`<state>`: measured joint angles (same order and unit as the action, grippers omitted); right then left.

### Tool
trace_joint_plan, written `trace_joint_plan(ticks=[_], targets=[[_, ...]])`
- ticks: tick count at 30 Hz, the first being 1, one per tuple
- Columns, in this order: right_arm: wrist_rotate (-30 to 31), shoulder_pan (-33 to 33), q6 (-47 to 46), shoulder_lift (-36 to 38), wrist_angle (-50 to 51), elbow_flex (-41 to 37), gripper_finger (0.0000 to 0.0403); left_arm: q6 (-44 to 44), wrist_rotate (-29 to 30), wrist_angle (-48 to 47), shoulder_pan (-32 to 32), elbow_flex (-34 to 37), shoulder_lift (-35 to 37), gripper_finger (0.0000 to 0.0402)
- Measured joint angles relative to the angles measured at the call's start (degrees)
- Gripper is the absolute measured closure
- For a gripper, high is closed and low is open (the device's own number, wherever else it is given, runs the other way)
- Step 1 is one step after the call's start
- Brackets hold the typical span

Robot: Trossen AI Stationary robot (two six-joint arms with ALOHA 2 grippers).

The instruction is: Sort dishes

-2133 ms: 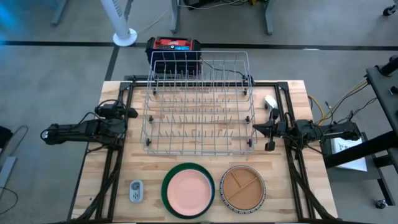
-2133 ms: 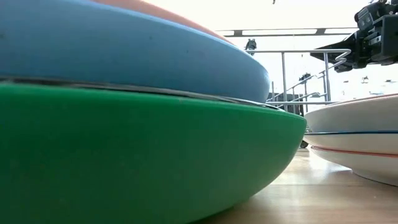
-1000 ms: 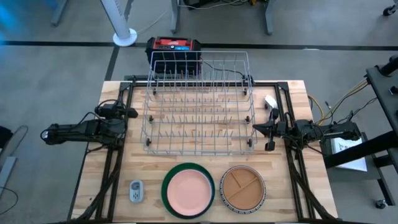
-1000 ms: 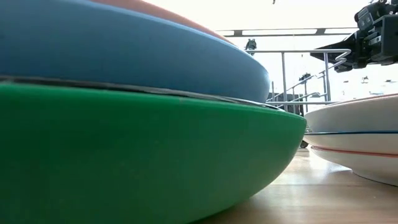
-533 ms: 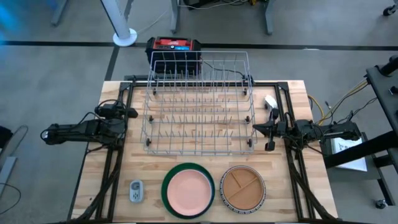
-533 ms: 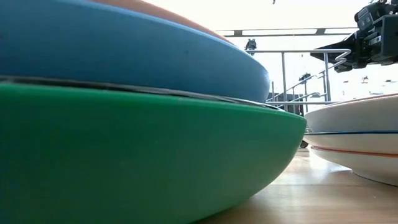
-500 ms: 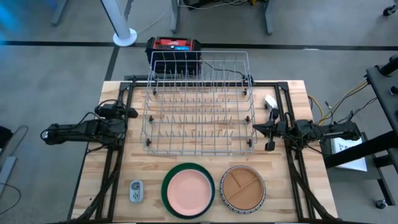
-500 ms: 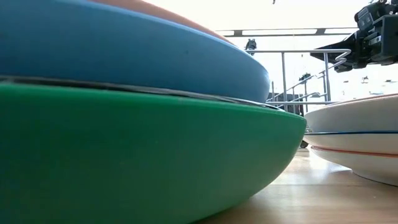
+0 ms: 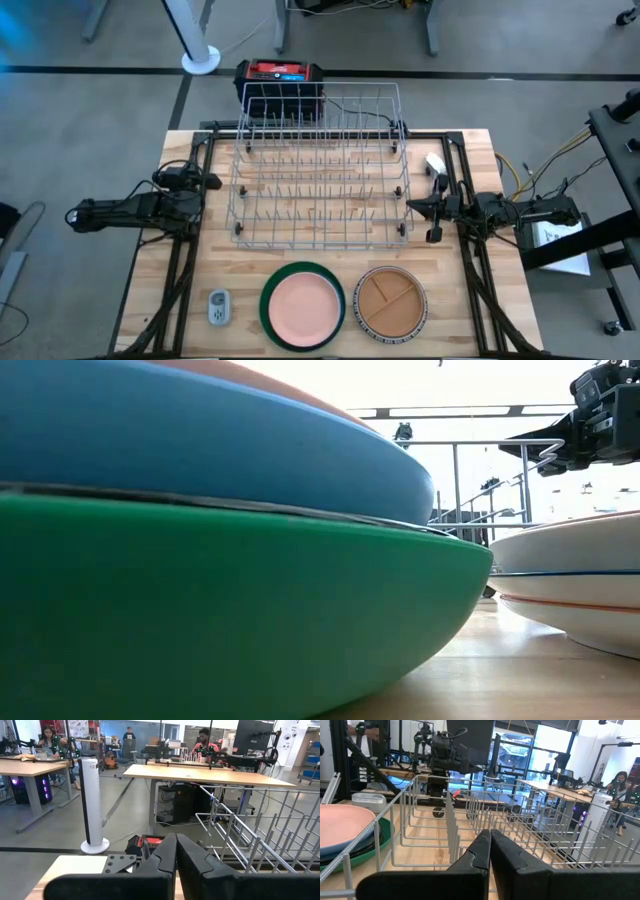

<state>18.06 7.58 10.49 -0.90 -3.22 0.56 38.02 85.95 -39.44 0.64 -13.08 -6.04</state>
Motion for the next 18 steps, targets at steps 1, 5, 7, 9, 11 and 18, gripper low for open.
trace_joint_plan(ticks=[1, 5, 7, 9, 11, 18], targets=[[0.0, 0.0, 0.0, 0.0, 0.0, 0.0, 0.0401, 0.0, 0.0, 0.0, 0.0, 0.0, 0.0, 0.0401], [0.0, 0.0, 0.0, 0.0, 0.0, 0.0, 0.0401, 0.0, 0.0, 0.0, 0.0, 0.0, 0.0, 0.0401], [0.0, 0.0, 0.0, 0.0, 0.0, 0.0, 0.0401, 0.0, 0.0, 0.0, 0.0, 0.0, 0.0, 0.0401], [0.0, 0.0, 0.0, 0.0, 0.0, 0.0, 0.0401, 0.0, 0.0, 0.0, 0.0, 0.0, 0.0, 0.0401], [0.0, 0.0, 0.0, 0.0, 0.0, 0.0, 0.0401, 0.0, 0.0, 0.0, 0.0, 0.0, 0.0, 0.0401], [0.0, 0.0, 0.0, 0.0, 0.0, 0.0, 0.0401, 0.0, 0.0, 0.4, 0.0, 0.0, 0.0, 0.0401]])
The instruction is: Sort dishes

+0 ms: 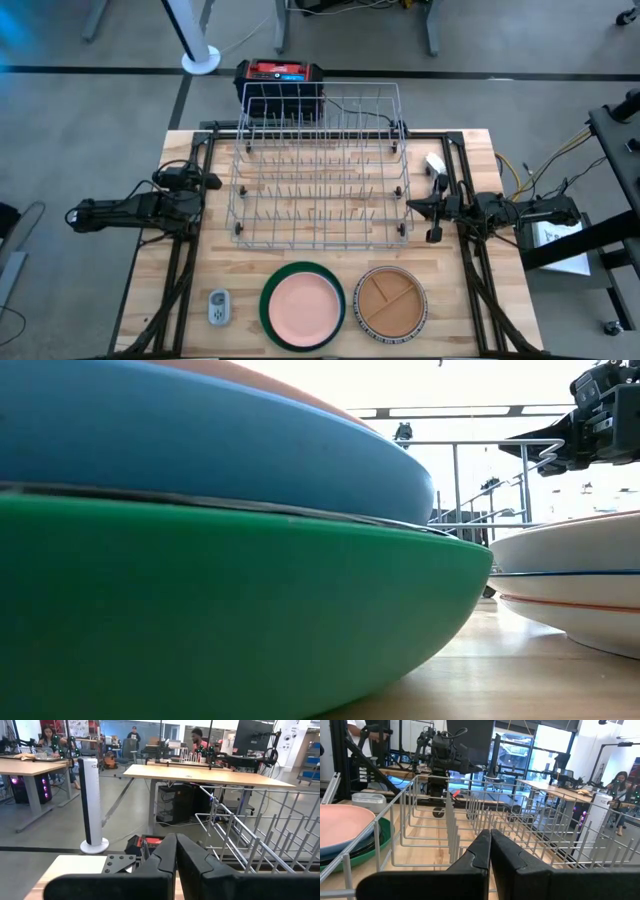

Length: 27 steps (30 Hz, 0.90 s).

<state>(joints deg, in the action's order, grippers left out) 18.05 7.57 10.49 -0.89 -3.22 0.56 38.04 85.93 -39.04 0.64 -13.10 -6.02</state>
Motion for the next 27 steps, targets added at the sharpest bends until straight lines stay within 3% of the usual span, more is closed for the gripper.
trace_joint_plan(ticks=[27], targets=[[0.0, 0.0, 2.0, 0.0, -0.4, 0.0, 0.0401, -0.1, -0.2, 3.5, 0.0, -2.6, 0.0, 0.0401]])
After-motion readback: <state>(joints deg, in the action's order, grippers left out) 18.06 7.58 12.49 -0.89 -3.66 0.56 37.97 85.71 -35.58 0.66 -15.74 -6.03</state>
